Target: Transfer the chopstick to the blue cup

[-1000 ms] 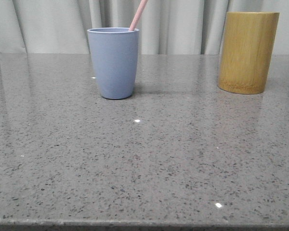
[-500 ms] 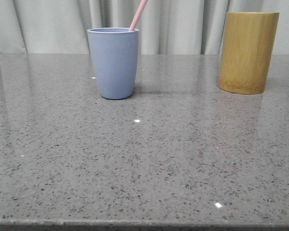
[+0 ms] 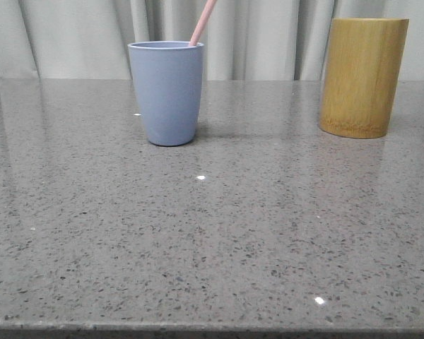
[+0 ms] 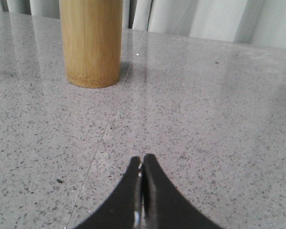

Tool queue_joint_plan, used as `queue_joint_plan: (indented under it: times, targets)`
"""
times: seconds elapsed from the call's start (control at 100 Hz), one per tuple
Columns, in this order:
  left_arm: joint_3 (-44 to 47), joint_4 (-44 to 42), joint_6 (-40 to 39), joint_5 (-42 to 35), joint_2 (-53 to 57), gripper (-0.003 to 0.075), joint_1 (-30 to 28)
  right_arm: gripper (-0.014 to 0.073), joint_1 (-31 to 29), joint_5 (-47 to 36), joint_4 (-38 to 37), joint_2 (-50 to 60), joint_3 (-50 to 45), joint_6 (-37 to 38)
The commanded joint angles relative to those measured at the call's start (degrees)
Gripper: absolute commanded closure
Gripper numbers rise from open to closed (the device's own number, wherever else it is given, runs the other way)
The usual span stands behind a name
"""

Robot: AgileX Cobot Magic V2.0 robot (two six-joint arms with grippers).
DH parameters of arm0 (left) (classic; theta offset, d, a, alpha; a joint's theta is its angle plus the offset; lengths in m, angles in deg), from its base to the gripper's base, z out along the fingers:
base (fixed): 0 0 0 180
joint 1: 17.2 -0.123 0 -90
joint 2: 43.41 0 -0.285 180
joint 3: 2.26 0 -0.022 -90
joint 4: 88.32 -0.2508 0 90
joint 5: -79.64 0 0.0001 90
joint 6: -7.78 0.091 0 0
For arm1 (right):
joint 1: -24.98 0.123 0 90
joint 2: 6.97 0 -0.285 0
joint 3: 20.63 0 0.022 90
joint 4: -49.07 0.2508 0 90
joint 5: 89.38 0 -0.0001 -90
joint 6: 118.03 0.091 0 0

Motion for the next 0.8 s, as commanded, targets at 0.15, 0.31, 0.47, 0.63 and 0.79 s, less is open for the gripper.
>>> queue_joint_plan:
  times: [0.15, 0.31, 0.47, 0.63, 0.79]
  targets:
    - [0.5, 0.0, -0.4, -4.8, 1.9, 0.0739, -0.1, 0.0661, -0.3, -8.1, 1.8, 1.2, -2.0, -0.1]
    - [0.5, 0.0, -0.4, -4.8, 1.9, 0.0739, -0.1, 0.0661, -0.3, -8.7, 1.8, 1.2, -2.0, -0.1]
    - [0.5, 0.0, -0.4, -4.8, 1.9, 0.0739, -0.1, 0.0661, -0.3, -8.6, 1.8, 1.2, -2.0, -0.1]
    - [0.5, 0.0, -0.4, -4.8, 1.9, 0.0739, -0.1, 0.0661, -0.3, -8.6, 1.8, 1.2, -2.0, -0.1]
    - [0.5, 0.0, -0.4, -4.8, 1.9, 0.0739, -0.1, 0.0661, -0.3, -8.6, 1.8, 1.2, -2.0, -0.1]
